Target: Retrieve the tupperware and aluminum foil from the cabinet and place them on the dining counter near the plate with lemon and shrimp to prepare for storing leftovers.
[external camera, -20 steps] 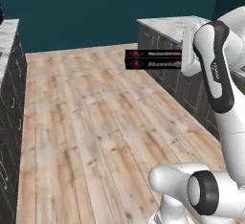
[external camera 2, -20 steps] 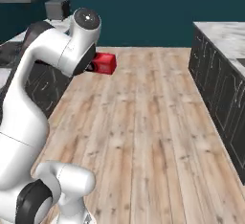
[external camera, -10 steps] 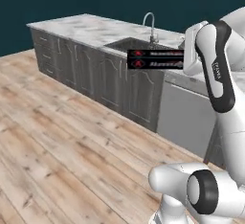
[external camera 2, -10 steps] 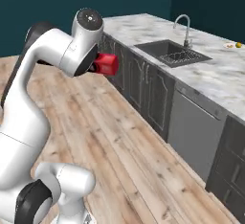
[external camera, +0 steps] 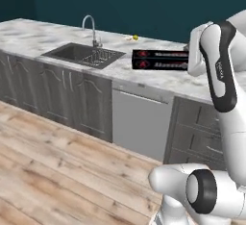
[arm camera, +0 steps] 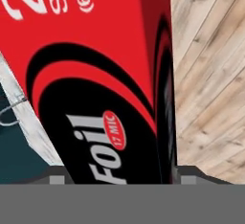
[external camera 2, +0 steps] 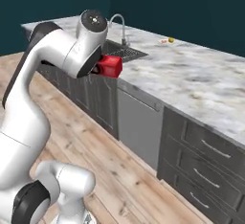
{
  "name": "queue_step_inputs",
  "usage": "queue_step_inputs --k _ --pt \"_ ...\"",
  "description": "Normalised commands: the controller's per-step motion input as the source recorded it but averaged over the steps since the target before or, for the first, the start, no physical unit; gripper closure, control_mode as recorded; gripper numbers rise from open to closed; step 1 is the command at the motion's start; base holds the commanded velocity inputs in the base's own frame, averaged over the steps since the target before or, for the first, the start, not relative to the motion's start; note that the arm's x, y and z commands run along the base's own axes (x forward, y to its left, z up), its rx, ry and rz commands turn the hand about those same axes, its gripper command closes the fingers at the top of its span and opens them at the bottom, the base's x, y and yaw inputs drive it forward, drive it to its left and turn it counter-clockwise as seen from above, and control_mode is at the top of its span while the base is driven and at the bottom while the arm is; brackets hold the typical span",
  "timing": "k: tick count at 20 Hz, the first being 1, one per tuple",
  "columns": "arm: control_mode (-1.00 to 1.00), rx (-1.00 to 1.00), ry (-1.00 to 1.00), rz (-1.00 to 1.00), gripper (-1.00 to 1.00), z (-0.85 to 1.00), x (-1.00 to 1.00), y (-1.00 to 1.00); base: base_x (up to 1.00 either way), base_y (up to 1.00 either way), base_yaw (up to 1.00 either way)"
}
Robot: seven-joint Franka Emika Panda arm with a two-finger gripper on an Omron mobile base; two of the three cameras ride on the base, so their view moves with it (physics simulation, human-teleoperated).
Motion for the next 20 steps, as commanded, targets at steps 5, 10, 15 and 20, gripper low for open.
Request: queue_step_inputs --k 5,10,15,20 --pt "1.00 0.00 0.00 0.00 1.00 0.00 0.00 0.00 0.00 -1.00 -0.43" --pt "1.00 0.00 0.00 0.00 1.00 0.00 0.00 0.00 -0.10 -0.95 -0.53" --pt "1.00 0.00 0.00 0.00 1.00 0.00 0.00 0.00 0.00 -0.83 -0.61" --pt "1.00 0.00 0.00 0.00 1.00 0.00 0.00 0.00 0.13 -0.98 -0.45"
